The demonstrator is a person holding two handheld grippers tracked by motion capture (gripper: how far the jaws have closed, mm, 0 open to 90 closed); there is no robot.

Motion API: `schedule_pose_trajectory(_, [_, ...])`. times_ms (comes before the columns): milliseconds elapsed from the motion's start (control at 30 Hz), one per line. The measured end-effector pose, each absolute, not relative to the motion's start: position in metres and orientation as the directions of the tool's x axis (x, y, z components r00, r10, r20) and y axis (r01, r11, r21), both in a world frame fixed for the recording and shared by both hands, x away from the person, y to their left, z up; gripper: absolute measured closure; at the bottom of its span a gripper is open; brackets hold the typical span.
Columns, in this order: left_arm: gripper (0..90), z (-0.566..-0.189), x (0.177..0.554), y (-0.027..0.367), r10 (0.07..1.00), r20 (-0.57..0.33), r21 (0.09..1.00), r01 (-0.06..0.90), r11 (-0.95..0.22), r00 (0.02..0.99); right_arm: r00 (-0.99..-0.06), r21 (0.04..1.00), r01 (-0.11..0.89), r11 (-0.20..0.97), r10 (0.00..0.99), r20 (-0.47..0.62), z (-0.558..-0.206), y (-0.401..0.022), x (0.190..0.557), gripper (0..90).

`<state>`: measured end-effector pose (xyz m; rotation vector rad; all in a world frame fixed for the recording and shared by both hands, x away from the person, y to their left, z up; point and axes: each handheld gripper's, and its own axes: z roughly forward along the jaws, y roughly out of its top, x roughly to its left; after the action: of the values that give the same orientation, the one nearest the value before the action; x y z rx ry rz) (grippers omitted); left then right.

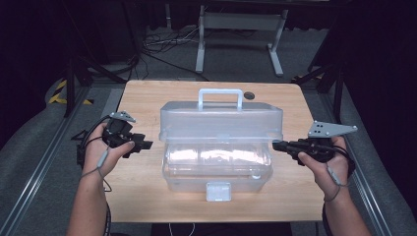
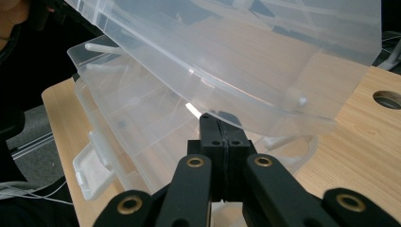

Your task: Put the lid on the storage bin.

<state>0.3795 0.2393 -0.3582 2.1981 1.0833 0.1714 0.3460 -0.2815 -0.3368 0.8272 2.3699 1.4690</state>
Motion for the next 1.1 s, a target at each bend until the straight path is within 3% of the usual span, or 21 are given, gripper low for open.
schedule_pose_trajectory(1100, [50.5, -0.364, 0.392, 0.240, 0.745, -0.190, 0.603, 0.675, -0.425, 0.639, -0.825, 0.822, 0.364, 0.438, 0.562, 0.065, -0.345, -0.279, 0.339, 90.0])
